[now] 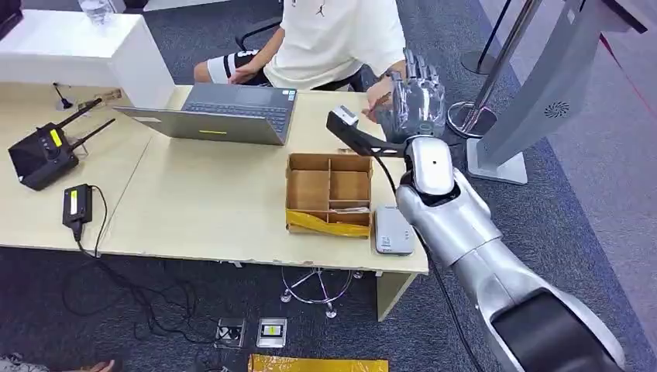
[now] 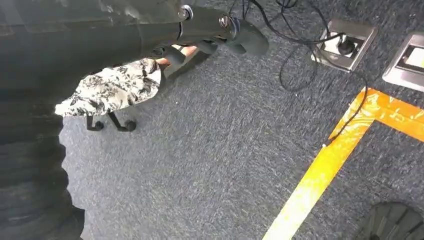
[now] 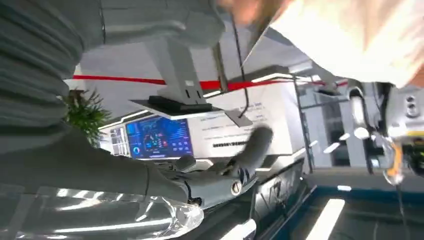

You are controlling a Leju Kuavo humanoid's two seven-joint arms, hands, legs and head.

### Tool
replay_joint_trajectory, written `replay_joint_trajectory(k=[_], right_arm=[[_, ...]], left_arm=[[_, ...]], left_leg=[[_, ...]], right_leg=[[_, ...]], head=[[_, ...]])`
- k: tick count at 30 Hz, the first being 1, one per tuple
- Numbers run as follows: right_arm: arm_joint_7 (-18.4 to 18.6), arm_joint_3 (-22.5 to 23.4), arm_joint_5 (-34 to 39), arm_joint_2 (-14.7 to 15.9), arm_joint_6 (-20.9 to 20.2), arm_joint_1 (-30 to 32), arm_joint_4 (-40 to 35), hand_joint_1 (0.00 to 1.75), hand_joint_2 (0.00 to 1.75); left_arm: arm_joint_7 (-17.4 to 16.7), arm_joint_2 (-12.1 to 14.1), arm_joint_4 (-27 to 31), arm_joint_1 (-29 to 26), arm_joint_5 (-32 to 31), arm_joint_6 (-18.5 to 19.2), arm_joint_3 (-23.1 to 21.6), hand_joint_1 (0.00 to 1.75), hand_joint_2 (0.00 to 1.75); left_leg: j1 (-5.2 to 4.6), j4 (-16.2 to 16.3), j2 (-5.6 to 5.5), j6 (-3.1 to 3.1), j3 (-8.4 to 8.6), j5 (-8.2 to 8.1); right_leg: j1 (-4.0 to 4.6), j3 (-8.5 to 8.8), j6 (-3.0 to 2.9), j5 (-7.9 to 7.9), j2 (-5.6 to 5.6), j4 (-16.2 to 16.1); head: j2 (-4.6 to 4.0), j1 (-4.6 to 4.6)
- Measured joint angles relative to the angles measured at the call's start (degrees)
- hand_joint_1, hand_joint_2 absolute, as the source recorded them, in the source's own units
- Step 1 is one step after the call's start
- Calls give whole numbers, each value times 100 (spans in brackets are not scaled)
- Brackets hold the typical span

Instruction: Pass the card to the sensor for recognition and then transmit it.

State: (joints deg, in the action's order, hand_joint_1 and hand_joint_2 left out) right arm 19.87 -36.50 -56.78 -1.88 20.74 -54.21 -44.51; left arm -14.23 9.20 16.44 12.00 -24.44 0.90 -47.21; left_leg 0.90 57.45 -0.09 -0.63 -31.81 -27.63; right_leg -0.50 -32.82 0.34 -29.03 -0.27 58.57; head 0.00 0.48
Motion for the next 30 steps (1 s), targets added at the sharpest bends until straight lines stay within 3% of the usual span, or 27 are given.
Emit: replay_joint_trajectory(k=[3,7,13,17,24,26,30], right_arm=[[-139,11,54,66,-32,253,-622,0,175],[-240,-35,35,131,-477,761,-1802,0,175],[-514,-534,85,236,-1660,1506,-3311,0,175],[-778,-1051,278,277,-2400,1884,-3613,0,175],[-951,-1766,245,262,-2369,2155,-3203,0,175],[-909,-1889,201,253,-2183,2168,-2956,0,175],[-616,-1976,-9,149,-1380,2114,-2321,0,175]], left_arm=[[-20,7,-2,-66,46,-44,13,0,175],[-13,57,-7,-199,173,-212,63,0,175],[105,129,-20,-400,332,-385,173,0,175],[175,160,-24,-444,365,-387,243,0,175],[186,188,-26,-452,365,-380,304,0,175],[186,190,-26,-452,365,-380,308,0,175],[186,190,-26,-454,363,-400,310,0,175]], left_leg=[[0,-1,5,0,0,-1],[2,-2,7,0,1,-2],[3,-5,7,-3,1,-4],[4,-6,8,-4,0,-4],[4,-6,4,-4,-4,-4],[3,-6,3,-4,-6,-4],[3,-6,3,-4,-5,-4]], right_leg=[[0,-1,0,0,7,1],[1,-2,-1,-2,9,0],[3,0,-3,-5,8,-2],[3,1,-3,-5,6,-2],[3,0,-3,-4,1,-1],[3,-1,-3,-4,1,-1],[3,-1,-3,-5,1,-1]], head=[[0,-2],[0,-4],[0,0],[0,-2],[0,0],[0,-2],[0,0]])
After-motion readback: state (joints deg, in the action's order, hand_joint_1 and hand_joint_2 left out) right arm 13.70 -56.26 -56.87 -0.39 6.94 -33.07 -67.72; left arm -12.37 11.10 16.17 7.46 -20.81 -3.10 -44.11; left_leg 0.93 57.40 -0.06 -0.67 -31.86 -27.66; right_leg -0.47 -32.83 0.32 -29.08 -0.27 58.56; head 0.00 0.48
